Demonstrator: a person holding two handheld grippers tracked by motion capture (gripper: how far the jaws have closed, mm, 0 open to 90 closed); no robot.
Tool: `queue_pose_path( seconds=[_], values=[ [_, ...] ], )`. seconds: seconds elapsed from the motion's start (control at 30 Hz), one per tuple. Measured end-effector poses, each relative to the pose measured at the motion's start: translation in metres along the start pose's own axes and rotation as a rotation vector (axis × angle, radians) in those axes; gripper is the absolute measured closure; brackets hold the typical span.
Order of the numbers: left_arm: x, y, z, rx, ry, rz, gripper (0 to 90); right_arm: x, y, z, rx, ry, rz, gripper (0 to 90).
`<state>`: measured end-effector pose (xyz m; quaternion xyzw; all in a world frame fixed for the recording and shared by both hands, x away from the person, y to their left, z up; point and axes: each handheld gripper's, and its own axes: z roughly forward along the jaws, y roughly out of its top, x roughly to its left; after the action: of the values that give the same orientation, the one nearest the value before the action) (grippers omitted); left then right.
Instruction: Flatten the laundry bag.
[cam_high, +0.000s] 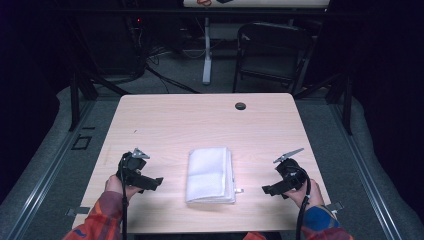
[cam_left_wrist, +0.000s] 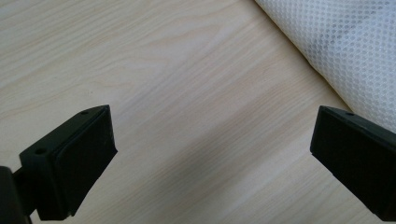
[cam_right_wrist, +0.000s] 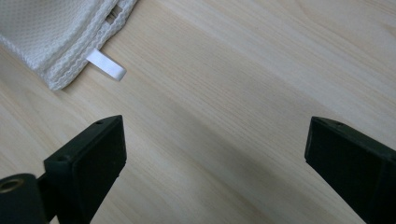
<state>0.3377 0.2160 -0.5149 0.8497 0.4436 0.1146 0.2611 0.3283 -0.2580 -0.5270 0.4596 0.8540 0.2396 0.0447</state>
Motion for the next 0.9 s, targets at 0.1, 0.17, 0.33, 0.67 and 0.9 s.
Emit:
queue_pose_path(
  seconds=[0.1, 0.17, 0.33, 0.67, 0.9],
  values=[
    [0.001, -0.001, -0.001, -0.004, -0.009, 0.001, 0.0, 0.001, 0.001, 0.001, 0.004, 0.009, -0.001, 5.8],
    [0.000, 0.000, -0.002, -0.008, -0.008, 0.002, 0.0, 0.003, 0.001, 0.001, -0.008, -0.013, 0.002, 5.9],
    [-0.009, 0.003, -0.005, -0.034, -0.001, 0.040, 0.0, 0.003, 0.001, 0.000, 0.006, -0.014, -0.004, 6.0],
    [-0.028, 0.011, -0.010, -0.102, -0.037, 0.066, 0.0, 0.005, 0.001, 0.000, 0.007, 0.003, -0.007, 6.7],
    [-0.054, 0.022, 0.002, -0.080, -0.076, 0.135, 0.0, 0.008, 0.002, 0.002, 0.015, 0.008, -0.009, 7.0]
  ],
)
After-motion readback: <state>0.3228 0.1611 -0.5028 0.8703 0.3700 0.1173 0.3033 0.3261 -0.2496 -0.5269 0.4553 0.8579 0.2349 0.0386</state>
